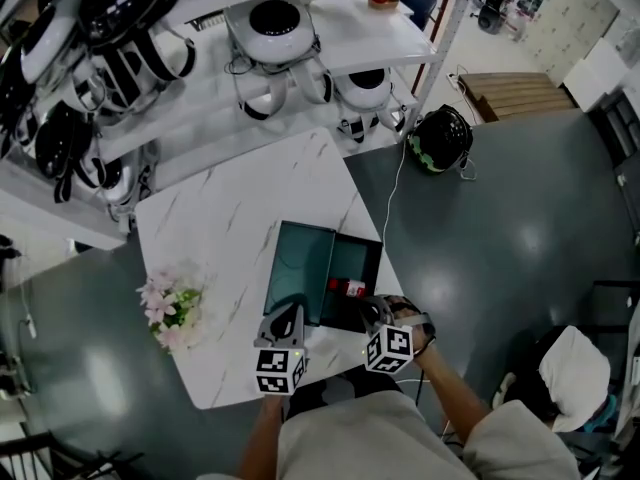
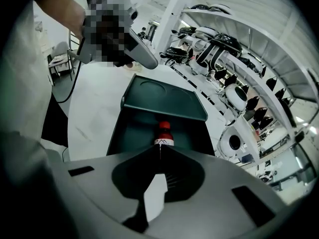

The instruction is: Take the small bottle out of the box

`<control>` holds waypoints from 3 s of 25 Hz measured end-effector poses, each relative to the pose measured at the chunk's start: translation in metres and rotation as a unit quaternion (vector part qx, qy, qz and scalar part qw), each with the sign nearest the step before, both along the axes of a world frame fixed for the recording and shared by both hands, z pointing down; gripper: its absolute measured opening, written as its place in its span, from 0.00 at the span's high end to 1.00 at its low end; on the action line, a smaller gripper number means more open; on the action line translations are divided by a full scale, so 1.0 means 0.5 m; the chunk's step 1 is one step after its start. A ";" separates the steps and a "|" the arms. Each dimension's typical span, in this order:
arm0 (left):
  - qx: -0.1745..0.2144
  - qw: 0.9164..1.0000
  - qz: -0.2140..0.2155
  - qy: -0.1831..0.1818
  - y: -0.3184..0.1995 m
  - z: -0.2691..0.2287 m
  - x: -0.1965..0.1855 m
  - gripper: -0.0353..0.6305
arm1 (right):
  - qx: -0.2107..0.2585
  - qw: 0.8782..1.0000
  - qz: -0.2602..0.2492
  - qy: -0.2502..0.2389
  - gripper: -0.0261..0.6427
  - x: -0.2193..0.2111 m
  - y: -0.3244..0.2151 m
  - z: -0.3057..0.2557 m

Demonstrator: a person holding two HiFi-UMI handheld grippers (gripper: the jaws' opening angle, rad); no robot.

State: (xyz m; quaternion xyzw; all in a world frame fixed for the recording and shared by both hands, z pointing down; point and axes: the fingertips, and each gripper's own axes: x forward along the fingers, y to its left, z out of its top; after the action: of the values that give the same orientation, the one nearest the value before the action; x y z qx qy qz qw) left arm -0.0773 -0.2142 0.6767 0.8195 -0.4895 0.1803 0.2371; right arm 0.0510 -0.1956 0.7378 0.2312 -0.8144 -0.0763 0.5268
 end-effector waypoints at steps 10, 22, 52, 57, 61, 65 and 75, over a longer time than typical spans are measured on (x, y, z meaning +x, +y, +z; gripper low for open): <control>0.007 1.000 0.006 -0.003 0.004 -0.011 -0.001 0.92 | -0.041 0.999 -0.006 0.006 0.51 -0.004 -0.008 0.040; 0.010 1.000 0.005 -0.005 0.003 -0.010 0.000 0.92 | -0.098 0.995 0.008 0.020 0.43 -0.014 -0.048 0.088; 0.005 1.000 -0.007 -0.002 -0.008 -0.002 -0.023 0.92 | -0.176 0.979 -0.001 0.106 0.52 -0.026 -0.084 0.143; 0.007 1.000 -0.010 -0.003 -0.011 -0.007 -0.028 0.92 | -0.172 0.977 -0.022 0.122 0.60 -0.030 -0.071 0.143; 0.009 1.000 -0.010 -0.005 -0.016 -0.008 -0.034 0.92 | -0.176 0.976 -0.021 0.123 0.60 -0.032 -0.073 0.146; 0.009 1.000 -0.010 -0.004 -0.014 -0.010 -0.035 0.92 | -0.175 0.976 -0.022 0.124 0.61 -0.032 -0.072 0.144; 0.021 1.000 -0.012 -0.006 -0.014 -0.030 -0.036 0.92 | -0.140 0.986 0.007 0.088 0.61 -0.019 -0.084 0.100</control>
State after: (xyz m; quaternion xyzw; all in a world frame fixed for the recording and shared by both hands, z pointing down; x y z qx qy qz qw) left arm -0.0954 -0.2212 0.6617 0.8173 -0.5045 0.1719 0.2189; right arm 0.0414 -0.2375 0.7881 0.1528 -0.7658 0.0223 0.6243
